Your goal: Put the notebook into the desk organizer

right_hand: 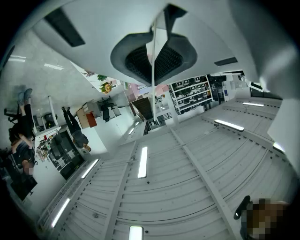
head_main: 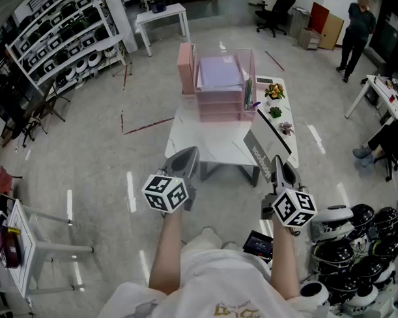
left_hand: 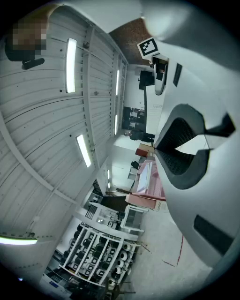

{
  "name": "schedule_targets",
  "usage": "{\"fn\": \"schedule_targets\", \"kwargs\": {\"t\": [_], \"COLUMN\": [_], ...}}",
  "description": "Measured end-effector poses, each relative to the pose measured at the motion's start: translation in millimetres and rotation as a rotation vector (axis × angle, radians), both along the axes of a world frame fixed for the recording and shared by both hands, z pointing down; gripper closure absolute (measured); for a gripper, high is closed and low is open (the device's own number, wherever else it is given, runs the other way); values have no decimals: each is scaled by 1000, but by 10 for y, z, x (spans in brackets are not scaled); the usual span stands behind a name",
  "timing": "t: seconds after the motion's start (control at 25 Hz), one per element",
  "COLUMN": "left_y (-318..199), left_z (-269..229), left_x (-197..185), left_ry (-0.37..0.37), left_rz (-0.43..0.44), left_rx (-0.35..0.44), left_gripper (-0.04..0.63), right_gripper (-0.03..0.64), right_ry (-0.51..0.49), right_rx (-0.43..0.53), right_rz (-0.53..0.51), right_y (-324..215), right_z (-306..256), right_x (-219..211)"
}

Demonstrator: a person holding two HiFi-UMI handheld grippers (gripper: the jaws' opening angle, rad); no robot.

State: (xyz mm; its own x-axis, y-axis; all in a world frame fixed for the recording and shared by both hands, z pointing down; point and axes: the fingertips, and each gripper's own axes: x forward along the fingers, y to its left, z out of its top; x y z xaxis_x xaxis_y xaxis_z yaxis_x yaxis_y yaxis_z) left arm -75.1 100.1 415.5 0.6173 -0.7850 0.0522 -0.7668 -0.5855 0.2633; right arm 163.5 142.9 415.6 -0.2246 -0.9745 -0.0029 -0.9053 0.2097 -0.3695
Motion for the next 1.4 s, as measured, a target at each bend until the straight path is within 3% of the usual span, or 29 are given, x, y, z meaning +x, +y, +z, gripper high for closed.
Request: {"fn": "schedule_targets", "kwargs": {"t": [0.88,1.16,1.4], "left_y": [66,-378,-1126], "left_z": [26,102,198], "left_x": [-11,-3,56], "left_ry": [-8,5,24], "left_rz": [-3,-9,-11], "left_rx": [-17,-31,-41], "left_gripper": [580,580,580], "right_gripper": [597,597,597], "right_ry": [36,58,86], "right_rx": [0,-4,-10], "right_rz": [59,79,80], "right_y": [18,-437,-1180], "right_z": [13,16,39], "right_x": [141,217,263]}}
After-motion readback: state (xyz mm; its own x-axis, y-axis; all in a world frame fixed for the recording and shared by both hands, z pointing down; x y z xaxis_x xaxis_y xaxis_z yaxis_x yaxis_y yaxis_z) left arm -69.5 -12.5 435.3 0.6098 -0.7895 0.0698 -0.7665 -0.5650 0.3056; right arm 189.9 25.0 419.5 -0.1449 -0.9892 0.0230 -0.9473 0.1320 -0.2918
